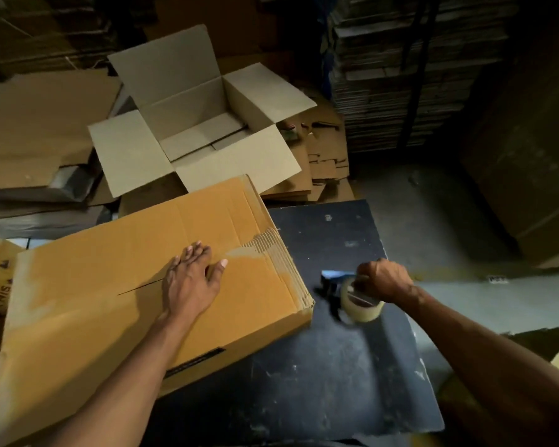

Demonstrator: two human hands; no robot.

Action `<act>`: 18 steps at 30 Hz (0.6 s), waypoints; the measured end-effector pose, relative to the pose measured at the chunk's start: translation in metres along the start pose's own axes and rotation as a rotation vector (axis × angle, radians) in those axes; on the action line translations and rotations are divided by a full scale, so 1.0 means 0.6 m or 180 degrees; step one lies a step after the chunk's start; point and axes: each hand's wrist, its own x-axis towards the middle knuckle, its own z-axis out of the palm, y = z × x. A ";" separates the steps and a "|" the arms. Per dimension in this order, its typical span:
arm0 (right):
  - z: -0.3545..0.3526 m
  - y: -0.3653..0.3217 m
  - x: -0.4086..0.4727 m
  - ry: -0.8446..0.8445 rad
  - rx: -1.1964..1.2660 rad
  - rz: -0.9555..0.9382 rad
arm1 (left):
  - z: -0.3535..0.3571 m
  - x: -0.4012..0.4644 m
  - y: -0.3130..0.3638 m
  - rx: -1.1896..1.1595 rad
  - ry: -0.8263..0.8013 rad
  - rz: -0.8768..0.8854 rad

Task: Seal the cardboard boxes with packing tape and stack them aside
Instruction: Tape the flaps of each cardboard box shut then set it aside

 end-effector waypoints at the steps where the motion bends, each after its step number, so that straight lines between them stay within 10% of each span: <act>1: -0.020 0.006 -0.002 0.0229 0.0303 0.0096 | 0.001 -0.002 0.005 -0.0003 -0.0043 -0.0052; 7: -0.237 -0.044 -0.042 0.1485 0.1446 -0.0182 | -0.003 -0.005 0.056 -0.0018 -0.0238 -0.0056; 12: -0.309 -0.191 -0.078 0.1410 0.1731 -0.0843 | -0.014 -0.007 0.079 0.0075 -0.0338 0.0486; 18: -0.268 -0.401 -0.076 0.0903 0.1857 -0.1217 | -0.081 -0.069 -0.153 0.0408 -0.0254 0.0057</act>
